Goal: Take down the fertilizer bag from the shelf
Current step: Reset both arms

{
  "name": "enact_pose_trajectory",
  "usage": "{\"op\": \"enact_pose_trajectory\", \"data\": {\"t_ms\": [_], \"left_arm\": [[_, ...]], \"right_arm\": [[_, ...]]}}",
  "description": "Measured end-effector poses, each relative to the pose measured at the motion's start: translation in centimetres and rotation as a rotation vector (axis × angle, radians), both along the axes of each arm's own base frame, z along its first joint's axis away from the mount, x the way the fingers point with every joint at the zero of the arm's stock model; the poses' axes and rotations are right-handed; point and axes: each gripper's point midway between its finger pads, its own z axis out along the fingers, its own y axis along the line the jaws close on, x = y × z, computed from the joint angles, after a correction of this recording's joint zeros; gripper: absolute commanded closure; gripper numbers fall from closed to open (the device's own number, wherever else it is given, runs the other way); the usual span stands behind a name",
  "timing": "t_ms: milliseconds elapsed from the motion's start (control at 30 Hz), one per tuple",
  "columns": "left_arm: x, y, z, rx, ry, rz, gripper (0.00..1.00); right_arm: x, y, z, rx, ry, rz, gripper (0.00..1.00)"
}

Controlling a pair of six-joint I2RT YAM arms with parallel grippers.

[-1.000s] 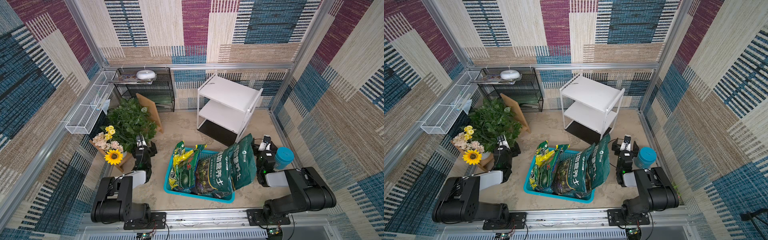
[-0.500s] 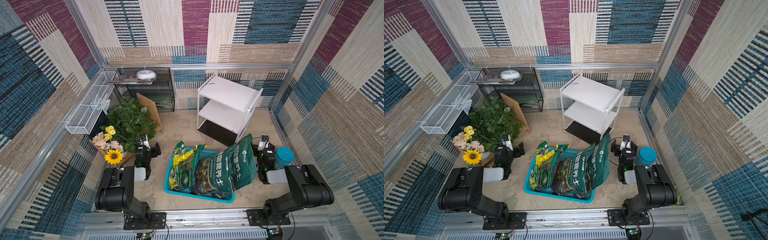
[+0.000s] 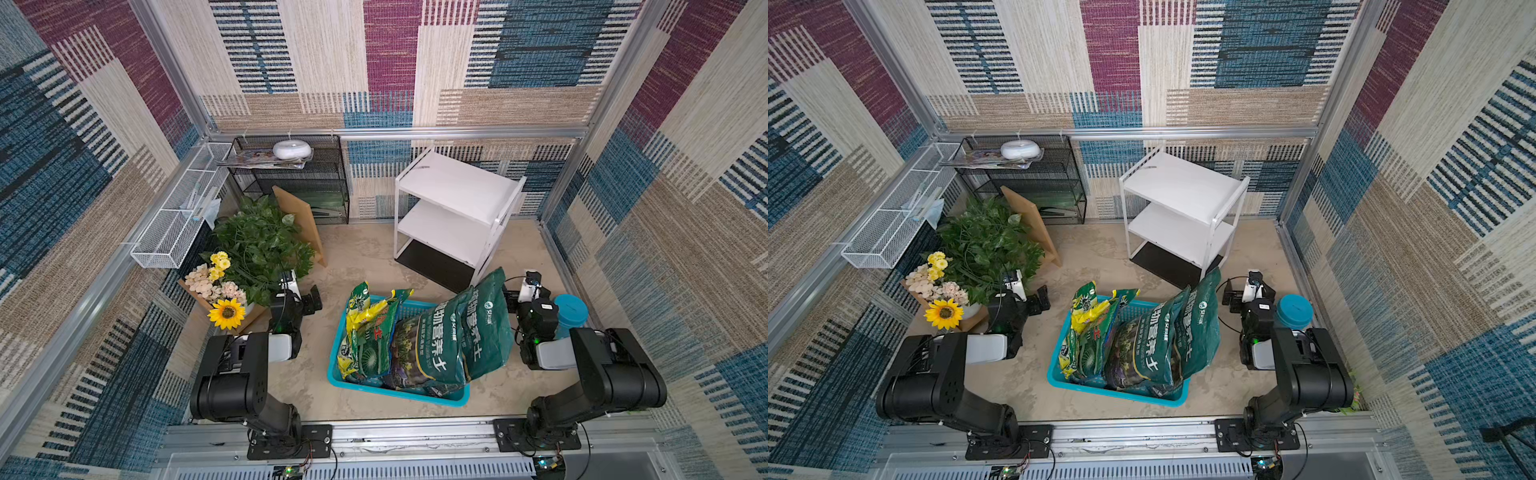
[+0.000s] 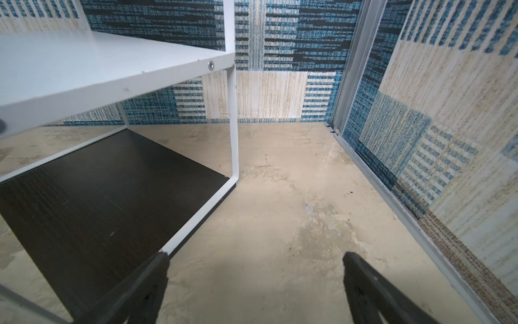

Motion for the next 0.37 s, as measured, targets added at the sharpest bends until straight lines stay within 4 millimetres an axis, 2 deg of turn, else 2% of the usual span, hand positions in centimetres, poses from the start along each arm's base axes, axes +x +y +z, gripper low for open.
{"op": "enact_pose_trajectory", "data": {"t_ms": [367], "left_arm": [[0.00, -0.01, 0.01, 0.000, 0.000, 0.000, 0.01]], "right_arm": [[0.16, 0.23, 0.08, 0.005, 0.000, 0.013, 0.00]]}}
